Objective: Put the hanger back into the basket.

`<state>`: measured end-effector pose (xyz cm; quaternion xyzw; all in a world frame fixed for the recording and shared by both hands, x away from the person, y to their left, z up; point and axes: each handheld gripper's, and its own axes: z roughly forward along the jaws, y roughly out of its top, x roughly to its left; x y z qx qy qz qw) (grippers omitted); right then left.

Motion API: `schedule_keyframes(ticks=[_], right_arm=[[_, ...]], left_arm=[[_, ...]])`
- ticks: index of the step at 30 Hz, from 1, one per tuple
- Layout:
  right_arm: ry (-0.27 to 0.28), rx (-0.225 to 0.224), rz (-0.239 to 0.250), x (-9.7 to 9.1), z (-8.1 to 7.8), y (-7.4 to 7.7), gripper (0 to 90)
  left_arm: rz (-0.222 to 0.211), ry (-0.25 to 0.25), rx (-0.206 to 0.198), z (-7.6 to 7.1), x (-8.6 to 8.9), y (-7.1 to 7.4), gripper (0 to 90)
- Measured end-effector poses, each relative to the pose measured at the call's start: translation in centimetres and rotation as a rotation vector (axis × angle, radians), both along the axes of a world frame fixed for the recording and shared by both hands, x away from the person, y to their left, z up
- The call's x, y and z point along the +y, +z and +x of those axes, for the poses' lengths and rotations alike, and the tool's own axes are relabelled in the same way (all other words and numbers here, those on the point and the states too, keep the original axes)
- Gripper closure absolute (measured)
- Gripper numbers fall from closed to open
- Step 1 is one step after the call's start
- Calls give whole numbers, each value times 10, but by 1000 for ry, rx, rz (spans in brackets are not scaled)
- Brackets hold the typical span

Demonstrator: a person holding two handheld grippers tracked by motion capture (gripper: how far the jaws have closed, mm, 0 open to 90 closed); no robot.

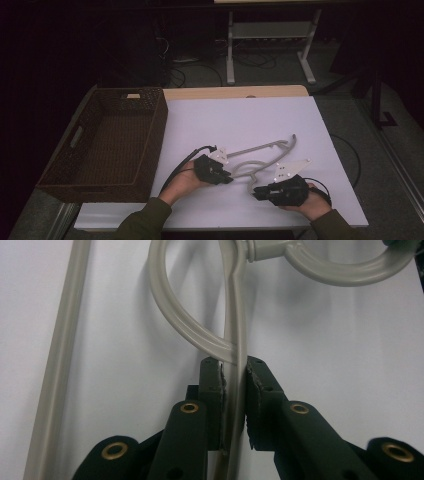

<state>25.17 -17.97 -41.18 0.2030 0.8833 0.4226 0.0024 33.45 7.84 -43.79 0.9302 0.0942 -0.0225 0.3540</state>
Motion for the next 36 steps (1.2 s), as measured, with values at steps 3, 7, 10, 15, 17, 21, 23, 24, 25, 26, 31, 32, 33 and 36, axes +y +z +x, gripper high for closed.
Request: schedule_keyframes(ticks=[3,7,10,15,17,21,23,24,25,26,31,32,33,36], right_arm=[[-1,1,3,-1,0,0,785],[-2,-8,33,-3,2,1,721],[-26,-18,46,-4,2,3,600],[-102,-48,62,-5,3,6,309],[-139,-70,78,-7,4,7,237],[-212,-111,99,-13,5,9,134],[-253,-123,112,-16,4,11,116],[-268,-128,119,-18,4,11,106],[-277,-139,125,-20,4,12,102],[-288,-150,131,-23,4,13,99],[-338,-177,169,-34,2,17,88],[-341,-185,173,-36,2,17,86],[-345,-184,180,-38,1,17,82],[-358,-183,179,-42,-1,16,70]], left_arm=[[0,-10,6,0,0,0,813],[25,-15,4,-1,-1,0,818],[27,-11,5,-1,-2,0,819],[18,2,15,0,0,1,820],[14,7,14,0,1,2,820],[0,28,24,1,4,5,820],[-7,41,30,1,5,6,821],[-14,46,35,2,6,7,821],[-11,52,36,2,7,8,821],[-16,56,38,3,8,8,821],[-23,87,50,6,13,11,821],[-25,95,51,6,14,12,821],[-30,103,55,6,15,13,821],[-39,123,61,7,18,16,821]])
